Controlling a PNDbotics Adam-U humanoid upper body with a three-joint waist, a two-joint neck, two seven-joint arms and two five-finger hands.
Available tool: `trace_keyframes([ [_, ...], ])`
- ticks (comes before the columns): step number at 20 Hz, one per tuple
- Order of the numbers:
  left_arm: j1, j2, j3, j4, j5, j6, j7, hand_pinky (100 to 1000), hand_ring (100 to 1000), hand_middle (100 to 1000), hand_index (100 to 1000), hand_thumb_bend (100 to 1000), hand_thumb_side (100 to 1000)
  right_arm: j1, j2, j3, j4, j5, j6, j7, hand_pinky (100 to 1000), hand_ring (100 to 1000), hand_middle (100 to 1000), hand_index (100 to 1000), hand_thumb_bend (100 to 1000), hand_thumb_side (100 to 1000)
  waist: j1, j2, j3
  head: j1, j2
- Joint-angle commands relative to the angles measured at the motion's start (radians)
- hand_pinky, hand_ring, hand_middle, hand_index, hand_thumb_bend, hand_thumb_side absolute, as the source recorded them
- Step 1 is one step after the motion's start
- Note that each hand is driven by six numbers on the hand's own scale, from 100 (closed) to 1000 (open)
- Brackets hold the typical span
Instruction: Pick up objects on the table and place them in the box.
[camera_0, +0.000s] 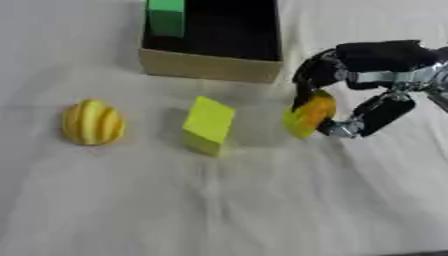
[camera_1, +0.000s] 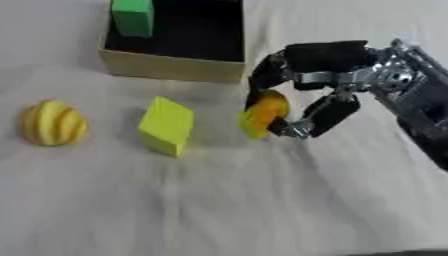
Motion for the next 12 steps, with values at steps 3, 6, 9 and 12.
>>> trace_keyframes([
  [3,-0.003,0.022,0.006,-0.016,0.004,0.002,-0.003,701,776,740,849,100,627,-0.023,-0.070,-0.057,-0.078,-0.068,0.026,-0.028,777,589,501,686,100,100,0.003,-0.029,-0.002,-0.004,-0.001],
  [6,-0.003,0.023,0.006,-0.016,0.004,0.002,-0.005,700,776,740,849,100,627,-0.046,-0.078,-0.075,-0.079,-0.104,0.044,-0.048,775,588,496,684,100,100,0.001,-0.027,-0.001,-0.007,-0.011],
  [9,-0.005,0.024,0.005,-0.016,0.006,0.000,-0.006,700,776,740,849,100,626,-0.081,-0.074,-0.093,-0.052,-0.135,0.067,-0.074,777,590,492,685,100,100,0.002,-0.023,0.008,-0.012,-0.022],
  [12,-0.005,0.027,0.004,-0.016,0.007,-0.002,-0.006,700,776,740,850,100,626,-0.120,-0.065,-0.103,-0.012,-0.155,0.088,-0.101,776,592,492,686,100,100,0.000,-0.018,0.020,-0.023,-0.036],
])
